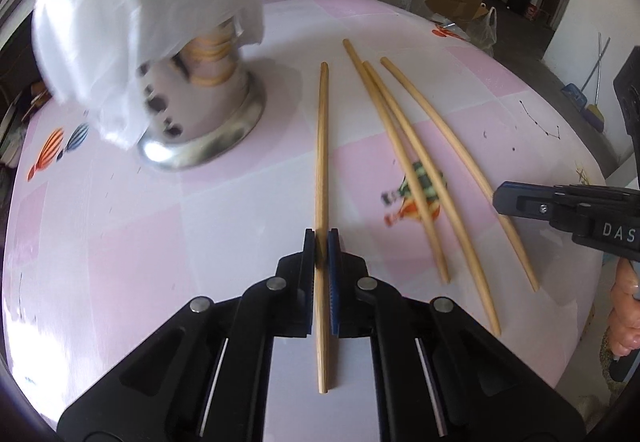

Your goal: Organize utensils

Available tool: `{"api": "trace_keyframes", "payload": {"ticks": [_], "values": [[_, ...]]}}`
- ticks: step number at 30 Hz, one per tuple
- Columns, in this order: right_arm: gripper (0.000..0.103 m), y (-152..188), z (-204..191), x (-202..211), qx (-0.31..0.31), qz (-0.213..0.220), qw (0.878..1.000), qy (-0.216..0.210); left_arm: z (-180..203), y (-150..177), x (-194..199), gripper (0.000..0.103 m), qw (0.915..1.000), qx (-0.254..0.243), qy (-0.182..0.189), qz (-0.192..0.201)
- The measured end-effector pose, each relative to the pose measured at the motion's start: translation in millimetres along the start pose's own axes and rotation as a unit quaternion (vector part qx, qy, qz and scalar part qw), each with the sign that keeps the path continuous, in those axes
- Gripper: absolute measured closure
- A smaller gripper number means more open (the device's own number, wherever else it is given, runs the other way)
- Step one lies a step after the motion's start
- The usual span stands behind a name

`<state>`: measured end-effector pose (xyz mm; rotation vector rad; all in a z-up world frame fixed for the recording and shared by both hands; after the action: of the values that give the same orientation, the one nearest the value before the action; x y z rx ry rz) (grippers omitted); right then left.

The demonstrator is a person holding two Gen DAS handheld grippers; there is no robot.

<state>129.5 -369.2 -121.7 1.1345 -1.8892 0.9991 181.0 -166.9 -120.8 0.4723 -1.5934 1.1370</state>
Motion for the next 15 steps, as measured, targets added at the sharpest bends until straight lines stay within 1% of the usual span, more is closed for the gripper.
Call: {"api": "trace_keyframes", "payload": {"ticks": [8,12,15], "values": [[0.098,41.2,-8.6,10.9,-0.002,-0.032,0.999,-0.008,-24.1,53.1,28.9,0.098,0.9990,0.040,0.000,-0.019],[0.098,53.9,-14.2,12.9,-0.007,-0.044,0.999,-0.012,-34.2,73.6,37.3,0.097,0.9972,0.065,0.007,-0.037],[0.098,59.6,-17.6,12.8,-0.010,-0.045,0.999,-0.012,-36.7,84.0,41.6,0.097,0.9969,0.069,0.008,-0.035]]}}
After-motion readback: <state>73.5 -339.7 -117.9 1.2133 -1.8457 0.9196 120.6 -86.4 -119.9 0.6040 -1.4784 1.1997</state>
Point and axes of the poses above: each gripper's, at about its wrist camera, not at the fingertips, and x roughly against the way its jaws point, z to its right, y to its underside, the point moved 2 cm from there along -x, roughly the way its jaws point, and after that the axes turned 5 degrees about -z, right-handed, at the moved point
